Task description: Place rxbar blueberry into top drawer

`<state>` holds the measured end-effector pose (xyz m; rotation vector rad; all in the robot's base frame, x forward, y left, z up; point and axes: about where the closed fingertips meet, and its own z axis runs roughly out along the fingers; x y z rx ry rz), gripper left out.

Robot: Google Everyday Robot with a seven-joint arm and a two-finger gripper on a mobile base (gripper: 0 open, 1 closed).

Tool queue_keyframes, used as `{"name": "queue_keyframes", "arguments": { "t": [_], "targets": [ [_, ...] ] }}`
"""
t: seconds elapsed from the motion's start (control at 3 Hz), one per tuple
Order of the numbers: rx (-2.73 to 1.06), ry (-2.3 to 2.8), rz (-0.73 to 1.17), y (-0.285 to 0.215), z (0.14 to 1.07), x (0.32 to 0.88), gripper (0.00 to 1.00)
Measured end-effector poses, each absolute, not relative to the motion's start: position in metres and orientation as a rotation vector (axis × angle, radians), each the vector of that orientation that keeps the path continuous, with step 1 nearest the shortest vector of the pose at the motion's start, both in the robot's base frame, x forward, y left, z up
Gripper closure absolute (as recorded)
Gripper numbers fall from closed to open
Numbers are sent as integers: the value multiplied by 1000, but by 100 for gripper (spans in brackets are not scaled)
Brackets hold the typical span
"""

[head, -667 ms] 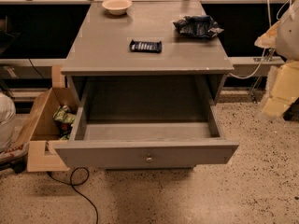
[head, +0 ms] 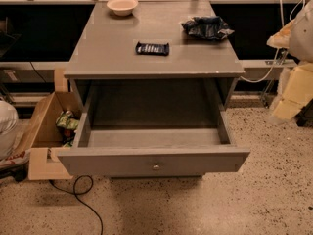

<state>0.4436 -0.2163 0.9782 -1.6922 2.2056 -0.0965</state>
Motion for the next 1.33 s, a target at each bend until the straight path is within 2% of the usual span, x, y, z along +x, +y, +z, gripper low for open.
{"name": "queue_keyframes", "arguments": {
  "t": [1.0, 1.33],
  "targets": [
    [-1477, 1966, 149, -176, 959, 641, 0],
    [-1522, 1988, 169, -152, 945, 678, 0]
  ]
}}
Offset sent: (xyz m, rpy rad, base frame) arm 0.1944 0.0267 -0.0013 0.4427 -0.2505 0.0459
